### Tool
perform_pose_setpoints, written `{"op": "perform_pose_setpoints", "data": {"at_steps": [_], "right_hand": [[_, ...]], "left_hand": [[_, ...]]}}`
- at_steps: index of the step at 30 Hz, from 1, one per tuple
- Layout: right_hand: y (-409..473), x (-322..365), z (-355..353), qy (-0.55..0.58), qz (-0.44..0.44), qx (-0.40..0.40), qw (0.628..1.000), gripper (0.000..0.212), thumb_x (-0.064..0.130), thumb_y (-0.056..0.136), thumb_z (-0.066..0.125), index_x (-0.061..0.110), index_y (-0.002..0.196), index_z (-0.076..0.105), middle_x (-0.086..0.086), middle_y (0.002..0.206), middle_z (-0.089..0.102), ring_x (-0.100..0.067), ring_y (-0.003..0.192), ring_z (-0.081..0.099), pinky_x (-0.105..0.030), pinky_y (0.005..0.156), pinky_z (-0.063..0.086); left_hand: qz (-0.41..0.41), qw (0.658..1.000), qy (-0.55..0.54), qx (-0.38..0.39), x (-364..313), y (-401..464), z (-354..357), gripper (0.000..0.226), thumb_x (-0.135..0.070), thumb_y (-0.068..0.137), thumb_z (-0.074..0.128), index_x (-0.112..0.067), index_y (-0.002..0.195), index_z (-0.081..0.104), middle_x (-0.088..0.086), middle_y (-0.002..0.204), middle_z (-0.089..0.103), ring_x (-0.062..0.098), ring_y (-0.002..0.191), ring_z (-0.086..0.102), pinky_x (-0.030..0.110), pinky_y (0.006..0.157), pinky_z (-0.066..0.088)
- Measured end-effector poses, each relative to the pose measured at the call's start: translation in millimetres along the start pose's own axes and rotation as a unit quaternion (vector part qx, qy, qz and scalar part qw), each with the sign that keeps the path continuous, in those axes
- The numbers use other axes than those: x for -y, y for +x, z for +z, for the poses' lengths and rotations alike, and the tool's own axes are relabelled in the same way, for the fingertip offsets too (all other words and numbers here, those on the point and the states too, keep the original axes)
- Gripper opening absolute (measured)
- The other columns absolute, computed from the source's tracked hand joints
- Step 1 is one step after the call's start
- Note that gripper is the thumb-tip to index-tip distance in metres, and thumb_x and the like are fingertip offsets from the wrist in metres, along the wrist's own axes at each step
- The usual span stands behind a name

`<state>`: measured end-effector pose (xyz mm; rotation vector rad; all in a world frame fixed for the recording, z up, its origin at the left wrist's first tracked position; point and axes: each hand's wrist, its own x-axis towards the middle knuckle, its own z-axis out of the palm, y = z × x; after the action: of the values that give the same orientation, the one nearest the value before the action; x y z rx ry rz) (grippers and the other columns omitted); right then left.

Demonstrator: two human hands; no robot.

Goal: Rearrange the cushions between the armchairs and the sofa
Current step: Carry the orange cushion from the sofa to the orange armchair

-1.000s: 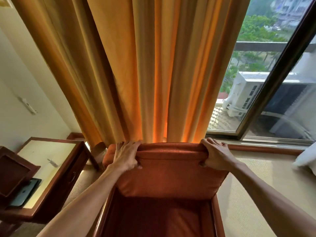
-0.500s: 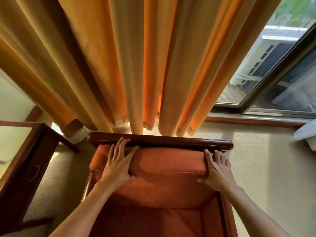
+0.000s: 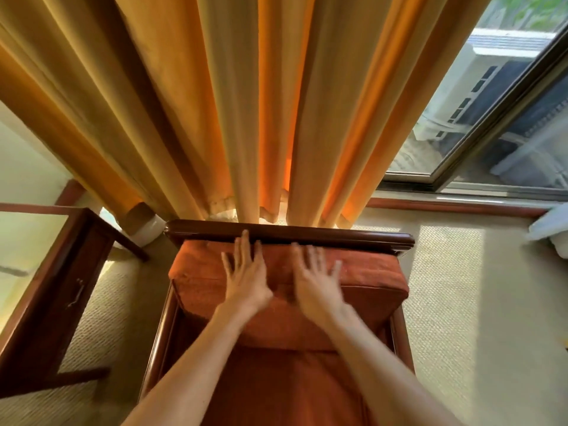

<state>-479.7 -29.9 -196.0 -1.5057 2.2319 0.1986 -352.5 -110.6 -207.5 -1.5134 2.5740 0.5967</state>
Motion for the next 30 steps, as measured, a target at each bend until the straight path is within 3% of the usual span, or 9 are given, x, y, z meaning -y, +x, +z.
{"op": "perform_pose_setpoints", "data": {"at_steps": [2, 4, 7, 11, 16, 18, 21, 24, 30], "right_hand": [[-1.8, 26.5, 13.8, -0.012, -0.082, -0.004, 0.997, 0.096, 0.031, 0.095, 0.058, 0.017, 0.156, -0.016, -0.014, 0.165, -0.016, -0.034, 0.15, -0.02, -0.068, 0.114, -0.004], [-11.6, -8.2, 21.4, -0.022, -0.105, -0.044, 0.993, 0.096, 0.022, 0.093, 0.059, 0.027, 0.157, -0.012, -0.001, 0.165, -0.02, -0.021, 0.15, -0.023, -0.063, 0.118, -0.006], [-47.5, -104.6, 20.3, -0.012, -0.022, -0.101, 0.995, 0.107, 0.006, 0.084, 0.054, 0.047, 0.152, -0.018, 0.008, 0.165, -0.019, -0.015, 0.15, -0.021, -0.048, 0.123, -0.005], [-81.3, -134.2, -2.5, 0.01, 0.107, 0.023, 0.994, 0.096, 0.01, 0.09, 0.05, 0.04, 0.155, -0.013, -0.002, 0.165, -0.019, -0.029, 0.152, -0.016, -0.054, 0.122, 0.0], [-122.3, -41.9, -30.0, 0.191, 0.069, -0.03, 0.979, 0.082, 0.041, 0.097, 0.058, 0.035, 0.158, 0.004, -0.002, 0.167, 0.008, -0.03, 0.153, 0.003, -0.052, 0.122, 0.008], [-154.4, 1.9, -36.1, 0.315, 0.038, -0.047, 0.947, 0.081, 0.051, 0.093, 0.061, 0.043, 0.155, 0.01, -0.002, 0.165, 0.018, -0.03, 0.151, 0.017, -0.053, 0.121, 0.02], [-206.0, 68.5, -36.8, 0.434, -0.03, -0.065, 0.898, 0.082, 0.049, 0.09, 0.067, 0.037, 0.156, 0.02, -0.001, 0.163, 0.026, -0.018, 0.149, 0.024, -0.043, 0.119, 0.029], [-247.8, 123.1, -33.1, 0.473, -0.084, -0.049, 0.876, 0.084, 0.053, 0.087, 0.069, 0.036, 0.155, 0.022, 0.004, 0.162, 0.027, -0.012, 0.148, 0.024, -0.035, 0.117, 0.029], [-285.8, 192.8, -27.9, 0.484, -0.18, 0.071, 0.853, 0.093, 0.06, 0.08, 0.072, 0.034, 0.155, 0.023, -0.005, 0.159, 0.034, -0.02, 0.144, 0.034, -0.039, 0.112, 0.038]], "left_hand": [[0.046, 0.999, -0.006, -0.005, -11.3, -15.0, 4.9, 0.1, -0.024, 0.092, 0.066, -0.026, 0.159, -0.008, 0.001, 0.163, -0.025, 0.019, 0.15, -0.022, 0.053, 0.123, -0.008], [0.077, 0.996, 0.034, -0.014, 22.5, -26.1, 4.6, 0.094, -0.022, 0.093, 0.061, -0.037, 0.158, -0.005, -0.007, 0.165, -0.015, 0.015, 0.152, -0.015, 0.049, 0.123, -0.009], [0.022, 0.996, 0.063, -0.058, 101.3, -37.8, -7.5, 0.085, -0.029, 0.098, 0.05, -0.047, 0.154, -0.012, -0.009, 0.166, -0.013, 0.018, 0.152, -0.017, 0.049, 0.12, -0.01], [-0.031, 0.999, 0.025, 0.011, 109.9, -44.2, -32.2, 0.082, -0.022, 0.098, 0.049, -0.041, 0.157, -0.004, -0.003, 0.167, -0.014, 0.022, 0.152, -0.019, 0.057, 0.122, -0.004], [-0.042, 0.986, -0.15, -0.062, 73.8, -108.5, -72.2, 0.081, -0.048, 0.095, 0.057, -0.032, 0.159, 0.01, 0.004, 0.168, 0.005, 0.022, 0.154, -0.004, 0.049, 0.122, -0.004], [-0.051, 0.969, -0.226, -0.089, 73.1, -156.4, -85.4, 0.084, -0.054, 0.091, 0.062, -0.033, 0.158, 0.016, 0.0, 0.167, 0.013, 0.02, 0.154, 0.007, 0.049, 0.122, 0.002], [-0.071, 0.931, -0.339, -0.115, 79.8, -236.7, -104.4, 0.086, -0.06, 0.084, 0.068, -0.034, 0.155, 0.027, -0.002, 0.161, 0.03, 0.02, 0.148, 0.029, 0.049, 0.122, 0.022], [-0.122, 0.896, -0.401, -0.146, 101.2, -301.6, -113.7, 0.087, -0.056, 0.081, 0.073, -0.031, 0.153, 0.033, -0.001, 0.157, 0.038, 0.02, 0.144, 0.036, 0.038, 0.114, 0.033], [-0.229, 0.83, -0.423, -0.281, 157.8, -425.5, -124.3, 0.08, -0.062, 0.078, 0.073, -0.04, 0.147, 0.039, -0.007, 0.156, 0.038, 0.012, 0.142, 0.031, 0.045, 0.114, 0.03]]}}
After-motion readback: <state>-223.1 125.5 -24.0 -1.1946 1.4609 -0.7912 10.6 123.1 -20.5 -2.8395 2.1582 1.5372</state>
